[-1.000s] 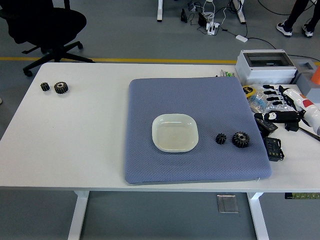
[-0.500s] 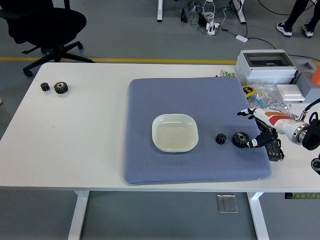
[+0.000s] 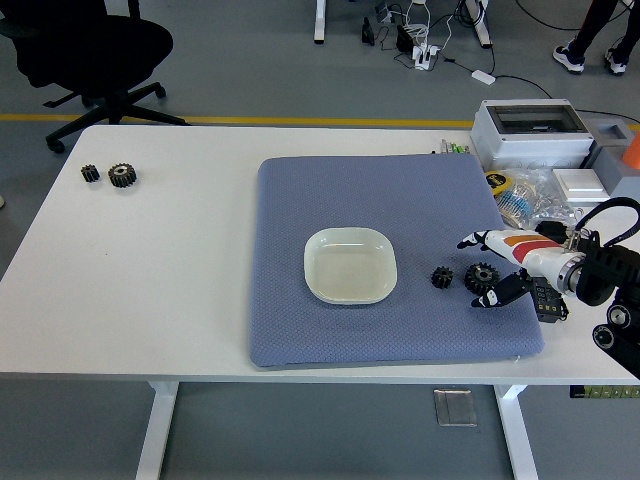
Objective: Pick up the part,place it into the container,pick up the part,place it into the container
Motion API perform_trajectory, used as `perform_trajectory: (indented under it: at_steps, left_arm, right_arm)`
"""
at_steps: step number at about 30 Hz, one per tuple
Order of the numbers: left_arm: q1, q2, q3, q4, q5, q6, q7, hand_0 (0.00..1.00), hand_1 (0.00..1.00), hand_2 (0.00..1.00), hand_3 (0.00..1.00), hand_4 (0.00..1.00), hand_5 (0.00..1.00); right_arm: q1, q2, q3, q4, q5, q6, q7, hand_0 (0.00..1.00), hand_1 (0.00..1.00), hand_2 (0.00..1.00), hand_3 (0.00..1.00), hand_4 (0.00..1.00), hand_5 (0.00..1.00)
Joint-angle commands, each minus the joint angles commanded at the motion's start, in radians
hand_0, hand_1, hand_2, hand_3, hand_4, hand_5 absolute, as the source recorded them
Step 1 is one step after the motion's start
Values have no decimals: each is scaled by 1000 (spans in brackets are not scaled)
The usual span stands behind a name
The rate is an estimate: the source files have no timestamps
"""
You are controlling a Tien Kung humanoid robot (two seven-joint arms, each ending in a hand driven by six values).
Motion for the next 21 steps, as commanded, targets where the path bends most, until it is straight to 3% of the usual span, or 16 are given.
perform_trajectory:
  at_steps: [9, 21]
  left_arm:
    - [-5, 2, 4, 0, -6, 0, -2, 733, 720, 756, 571, 655, 591]
    - [-8, 3, 20, 0, -22, 2, -4, 733, 719, 755, 570, 654, 590]
  right_arm:
    - [34, 18, -73, -69, -28, -66, 12, 704, 730, 806, 785, 998, 267]
    - [53, 36, -129, -132, -18, -102, 38, 620, 685, 771, 742, 974, 265]
